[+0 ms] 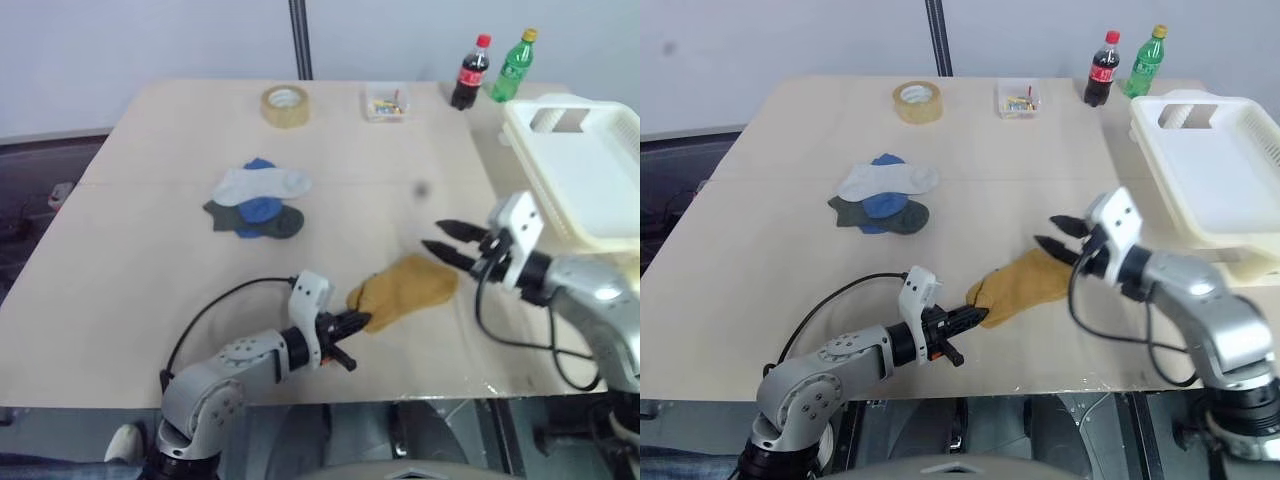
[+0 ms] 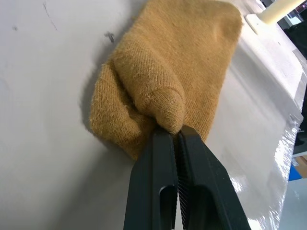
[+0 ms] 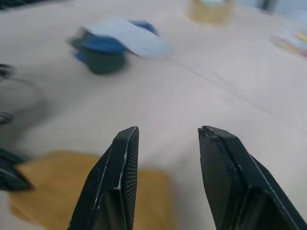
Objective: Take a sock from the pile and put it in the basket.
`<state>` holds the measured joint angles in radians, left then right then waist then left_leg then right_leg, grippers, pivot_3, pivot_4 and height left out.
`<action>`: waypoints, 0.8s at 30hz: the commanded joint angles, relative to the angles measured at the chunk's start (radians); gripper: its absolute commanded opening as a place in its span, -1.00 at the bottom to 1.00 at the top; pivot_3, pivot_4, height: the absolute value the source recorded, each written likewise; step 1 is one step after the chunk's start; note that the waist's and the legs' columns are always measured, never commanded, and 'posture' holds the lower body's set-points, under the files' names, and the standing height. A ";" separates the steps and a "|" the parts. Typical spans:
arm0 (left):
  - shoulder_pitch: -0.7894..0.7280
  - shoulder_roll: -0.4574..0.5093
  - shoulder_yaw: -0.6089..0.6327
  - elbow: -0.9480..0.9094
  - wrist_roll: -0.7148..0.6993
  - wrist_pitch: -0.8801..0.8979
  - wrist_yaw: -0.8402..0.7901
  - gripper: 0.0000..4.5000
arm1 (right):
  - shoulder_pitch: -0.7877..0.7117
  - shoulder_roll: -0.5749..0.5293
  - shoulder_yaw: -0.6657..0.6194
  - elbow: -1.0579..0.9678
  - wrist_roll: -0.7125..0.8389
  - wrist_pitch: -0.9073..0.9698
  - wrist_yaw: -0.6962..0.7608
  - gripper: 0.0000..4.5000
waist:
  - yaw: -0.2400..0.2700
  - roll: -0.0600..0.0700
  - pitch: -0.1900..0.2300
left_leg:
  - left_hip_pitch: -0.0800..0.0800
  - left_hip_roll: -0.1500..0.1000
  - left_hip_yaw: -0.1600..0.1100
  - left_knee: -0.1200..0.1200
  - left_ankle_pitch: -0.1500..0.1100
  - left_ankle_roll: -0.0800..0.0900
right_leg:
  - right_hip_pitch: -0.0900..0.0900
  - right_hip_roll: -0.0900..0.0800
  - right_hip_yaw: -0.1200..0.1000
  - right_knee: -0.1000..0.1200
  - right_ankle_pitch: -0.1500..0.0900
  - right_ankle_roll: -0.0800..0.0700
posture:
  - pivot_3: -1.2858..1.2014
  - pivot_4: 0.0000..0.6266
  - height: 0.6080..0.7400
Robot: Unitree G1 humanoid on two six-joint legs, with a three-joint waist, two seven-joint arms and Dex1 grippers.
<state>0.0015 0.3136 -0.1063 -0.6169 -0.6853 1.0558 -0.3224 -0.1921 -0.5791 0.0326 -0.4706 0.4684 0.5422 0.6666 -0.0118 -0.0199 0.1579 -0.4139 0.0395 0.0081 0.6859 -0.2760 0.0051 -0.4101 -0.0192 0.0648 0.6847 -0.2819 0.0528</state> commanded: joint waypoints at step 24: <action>-0.035 -0.148 0.191 0.068 -0.152 0.162 0.128 0.95 | 0.089 0.057 0.189 0.257 -0.312 -0.151 0.009 -0.05 | -0.006 -0.001 -0.005 | 0.034 0.001 0.001 -0.004 0.000 0.000 | 0.033 0.001 0.001 -0.007 -0.001 0.000 | 0.03 -0.52 1.00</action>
<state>-0.0402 0.1654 0.0438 -0.5607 -0.8170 1.1819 -0.2325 -0.1242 -0.5179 0.2061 -0.2352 0.1783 0.3773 0.6764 -0.0182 -0.0214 0.1531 -0.3800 0.0408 0.0096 0.6819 -0.2765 0.0054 -0.3771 -0.0184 0.0665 0.6780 -0.2825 0.0526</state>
